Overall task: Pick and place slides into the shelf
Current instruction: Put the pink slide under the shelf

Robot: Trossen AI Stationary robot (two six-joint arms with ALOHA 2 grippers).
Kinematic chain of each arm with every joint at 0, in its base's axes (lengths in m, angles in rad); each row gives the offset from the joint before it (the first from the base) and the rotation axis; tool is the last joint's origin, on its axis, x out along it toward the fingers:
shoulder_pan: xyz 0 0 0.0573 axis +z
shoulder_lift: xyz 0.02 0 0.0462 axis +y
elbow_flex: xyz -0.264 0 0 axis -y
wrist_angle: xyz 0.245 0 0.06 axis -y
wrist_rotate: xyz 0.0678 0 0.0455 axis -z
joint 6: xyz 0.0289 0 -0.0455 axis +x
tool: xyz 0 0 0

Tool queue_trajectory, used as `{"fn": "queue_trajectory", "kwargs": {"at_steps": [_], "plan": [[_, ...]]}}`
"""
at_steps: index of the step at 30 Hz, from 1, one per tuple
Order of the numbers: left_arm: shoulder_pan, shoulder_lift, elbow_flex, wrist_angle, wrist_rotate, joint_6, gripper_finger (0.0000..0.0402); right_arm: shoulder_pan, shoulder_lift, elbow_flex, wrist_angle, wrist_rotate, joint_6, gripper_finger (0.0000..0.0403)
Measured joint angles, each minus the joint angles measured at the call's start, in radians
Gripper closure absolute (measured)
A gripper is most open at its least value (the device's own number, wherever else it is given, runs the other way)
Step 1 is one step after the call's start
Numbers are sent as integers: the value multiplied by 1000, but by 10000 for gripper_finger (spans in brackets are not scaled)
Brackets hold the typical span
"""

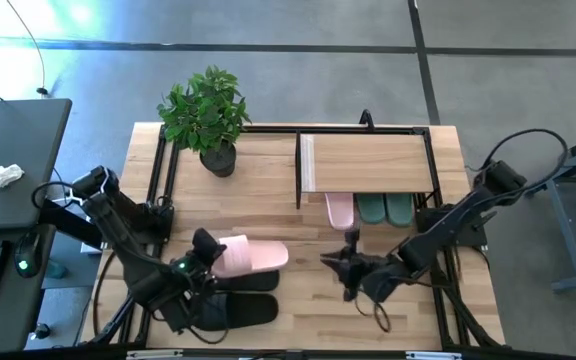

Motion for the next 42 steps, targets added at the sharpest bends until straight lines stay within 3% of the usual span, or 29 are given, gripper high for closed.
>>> {"fn": "queue_trajectory", "kwargs": {"at_steps": [4, 7, 14, 18, 23, 28, 33, 38, 42], "plan": [[3, 0, 88, 1, -2, 65, 401, 38, -8, 0, 139, -103, -246, 351], [4, 0, 140, 3, -15, 103, 401, 49, -5, 1, 243, -167, -330, 326], [3, 0, 230, 4, -22, 136, 401, 38, -4, 1, 256, -133, -471, 248], [3, 0, 258, 5, -16, 136, 401, 23, -3, 1, 259, -137, -543, 225], [3, -1, 281, 10, -13, 132, 401, 11, 3, 1, 269, -139, -583, 222], [3, -1, 299, 14, -13, 132, 401, -16, 99, 1, 400, -163, -685, 221], [3, -1, 302, 15, -1, 123, 401, -12, 160, 0, 492, 18, -804, 221], [3, -1, 302, 16, 5, 121, 401, -25, 166, 0, 543, -118, -740, 221], [3, -1, 302, 19, 5, 114, 401, -41, 170, 1, 545, -157, -740, 221]]}}
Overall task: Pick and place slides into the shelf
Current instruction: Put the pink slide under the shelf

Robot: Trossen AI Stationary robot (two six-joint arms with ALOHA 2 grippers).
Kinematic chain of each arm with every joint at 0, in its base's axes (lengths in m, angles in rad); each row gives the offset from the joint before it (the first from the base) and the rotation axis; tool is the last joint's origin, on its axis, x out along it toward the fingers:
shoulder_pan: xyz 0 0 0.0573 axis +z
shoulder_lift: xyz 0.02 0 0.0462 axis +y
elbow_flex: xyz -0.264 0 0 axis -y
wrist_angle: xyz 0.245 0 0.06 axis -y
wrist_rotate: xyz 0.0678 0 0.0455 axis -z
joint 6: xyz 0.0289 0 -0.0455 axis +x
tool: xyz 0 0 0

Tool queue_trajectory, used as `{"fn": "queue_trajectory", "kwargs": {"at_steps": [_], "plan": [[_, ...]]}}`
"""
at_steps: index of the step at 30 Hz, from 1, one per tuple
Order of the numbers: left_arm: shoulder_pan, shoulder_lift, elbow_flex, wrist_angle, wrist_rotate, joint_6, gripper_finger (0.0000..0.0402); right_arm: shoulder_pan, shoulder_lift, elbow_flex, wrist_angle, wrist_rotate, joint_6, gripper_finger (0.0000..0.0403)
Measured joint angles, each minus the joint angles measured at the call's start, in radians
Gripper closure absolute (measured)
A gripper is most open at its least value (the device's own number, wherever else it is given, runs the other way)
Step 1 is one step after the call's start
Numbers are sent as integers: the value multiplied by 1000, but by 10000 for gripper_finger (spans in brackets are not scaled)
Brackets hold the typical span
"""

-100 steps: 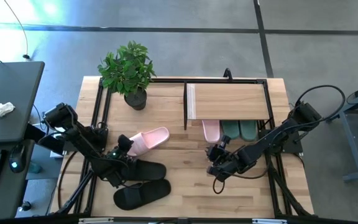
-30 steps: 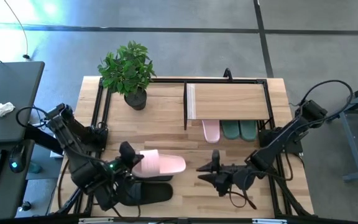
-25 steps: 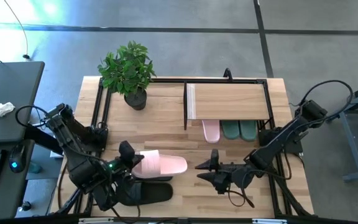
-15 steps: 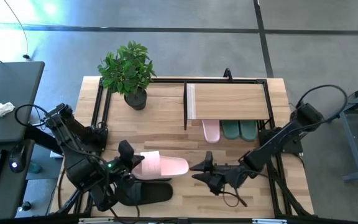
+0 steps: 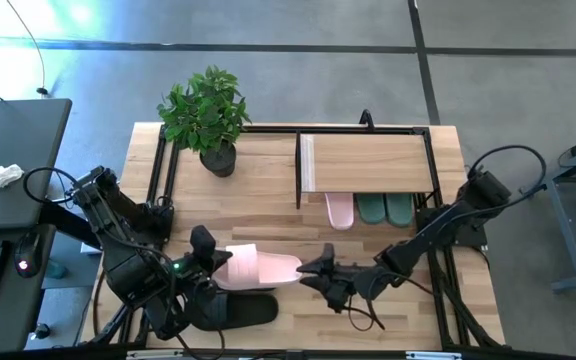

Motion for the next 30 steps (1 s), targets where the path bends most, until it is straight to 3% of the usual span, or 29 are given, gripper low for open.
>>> {"fn": "queue_trajectory", "kwargs": {"at_steps": [12, 16, 23, 30], "plan": [[0, 0, 0, 13, 3, -9, 401, -10, 77, 0, 155, -5, -78, 229], [0, 0, 0, 23, 4, -8, 401, -25, 99, 0, 173, -7, -54, 268], [0, 0, 0, 22, 27, -9, 401, -30, 109, 0, 173, 5, -27, 376], [1, 0, 0, 15, 58, -9, 385, -23, 109, 0, 170, 114, 3, 383]]}}
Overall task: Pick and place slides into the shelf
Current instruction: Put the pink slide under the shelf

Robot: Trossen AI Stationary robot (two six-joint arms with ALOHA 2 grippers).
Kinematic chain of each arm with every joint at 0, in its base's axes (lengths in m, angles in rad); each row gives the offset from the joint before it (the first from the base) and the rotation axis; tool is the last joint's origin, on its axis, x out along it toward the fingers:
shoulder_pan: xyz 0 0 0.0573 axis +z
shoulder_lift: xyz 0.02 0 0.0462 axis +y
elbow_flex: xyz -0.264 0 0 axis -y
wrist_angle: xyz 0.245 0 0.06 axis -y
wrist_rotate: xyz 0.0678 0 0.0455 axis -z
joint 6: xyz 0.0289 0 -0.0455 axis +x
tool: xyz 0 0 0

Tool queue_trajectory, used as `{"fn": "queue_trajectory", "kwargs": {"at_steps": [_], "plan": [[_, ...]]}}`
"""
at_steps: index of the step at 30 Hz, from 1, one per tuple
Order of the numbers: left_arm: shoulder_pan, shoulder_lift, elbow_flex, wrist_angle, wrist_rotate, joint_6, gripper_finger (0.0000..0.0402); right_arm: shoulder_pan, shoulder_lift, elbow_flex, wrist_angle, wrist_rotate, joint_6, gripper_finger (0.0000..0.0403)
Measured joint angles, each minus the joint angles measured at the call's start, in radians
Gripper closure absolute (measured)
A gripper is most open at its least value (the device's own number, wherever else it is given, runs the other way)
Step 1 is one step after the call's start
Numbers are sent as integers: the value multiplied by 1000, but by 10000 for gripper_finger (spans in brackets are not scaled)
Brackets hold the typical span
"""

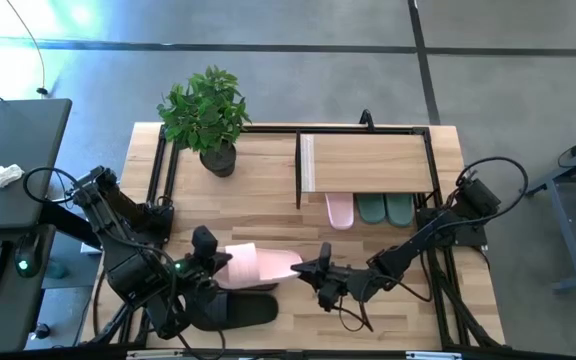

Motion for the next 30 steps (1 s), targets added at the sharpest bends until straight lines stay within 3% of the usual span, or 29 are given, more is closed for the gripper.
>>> {"fn": "queue_trajectory", "kwargs": {"at_steps": [8, 12, 16, 22, 30], "plan": [[-1, 0, 0, 5, 120, 0, 309, -3, 0, 0, -15, 35, 27, 384], [-1, 0, 0, 4, 125, 2, 253, -4, 0, 0, -27, 53, 35, 384], [-1, 0, 0, -30, 89, 24, 213, 15, 0, 0, -97, 169, 125, 384], [0, 0, 0, -71, 72, 24, 198, 84, 0, 0, -337, 229, 434, 384], [0, 0, 0, -90, 72, 23, 216, 178, 0, 0, -633, 259, 919, 385]]}}
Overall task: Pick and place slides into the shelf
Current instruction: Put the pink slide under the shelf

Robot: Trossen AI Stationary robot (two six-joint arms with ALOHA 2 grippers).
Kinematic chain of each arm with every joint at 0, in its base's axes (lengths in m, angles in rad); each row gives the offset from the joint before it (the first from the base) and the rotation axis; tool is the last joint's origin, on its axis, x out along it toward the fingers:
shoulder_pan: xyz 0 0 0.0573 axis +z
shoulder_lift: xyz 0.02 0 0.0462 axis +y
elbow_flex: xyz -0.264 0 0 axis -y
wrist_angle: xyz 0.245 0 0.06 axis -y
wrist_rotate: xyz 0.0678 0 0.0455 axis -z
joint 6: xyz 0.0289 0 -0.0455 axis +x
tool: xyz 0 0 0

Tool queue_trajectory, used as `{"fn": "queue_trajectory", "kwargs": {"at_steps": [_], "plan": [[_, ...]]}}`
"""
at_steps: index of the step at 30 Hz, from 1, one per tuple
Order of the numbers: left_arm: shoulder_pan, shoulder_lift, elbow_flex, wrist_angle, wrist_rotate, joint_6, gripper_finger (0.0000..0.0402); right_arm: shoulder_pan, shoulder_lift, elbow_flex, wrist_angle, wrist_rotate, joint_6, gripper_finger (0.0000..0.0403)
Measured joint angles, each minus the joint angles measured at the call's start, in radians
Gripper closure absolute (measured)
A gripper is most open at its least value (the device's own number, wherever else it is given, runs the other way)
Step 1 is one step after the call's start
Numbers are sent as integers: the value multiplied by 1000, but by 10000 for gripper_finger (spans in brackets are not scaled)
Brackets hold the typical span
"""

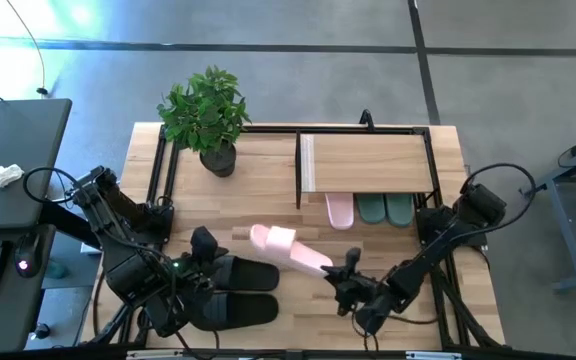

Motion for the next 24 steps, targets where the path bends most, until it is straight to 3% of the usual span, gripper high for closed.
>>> {"fn": "queue_trajectory", "kwargs": {"at_steps": [4, 9, 13, 18, 24], "plan": [[0, 0, -13, -13, 0, -14, 227, 39, -1, 19, -185, 20, 273, 385], [0, 0, -52, -23, 0, -23, 237, 71, -1, 117, -561, -41, 676, 385], [0, 0, -85, -22, -1, -27, 241, 89, -1, 198, -772, -77, 886, 386], [0, 0, -118, -23, 0, -49, 239, 86, -1, 248, -898, -136, 1035, 386], [0, 0, -145, -16, -1, -53, 239, 36, -1, 249, -904, -132, 1055, 386]]}}
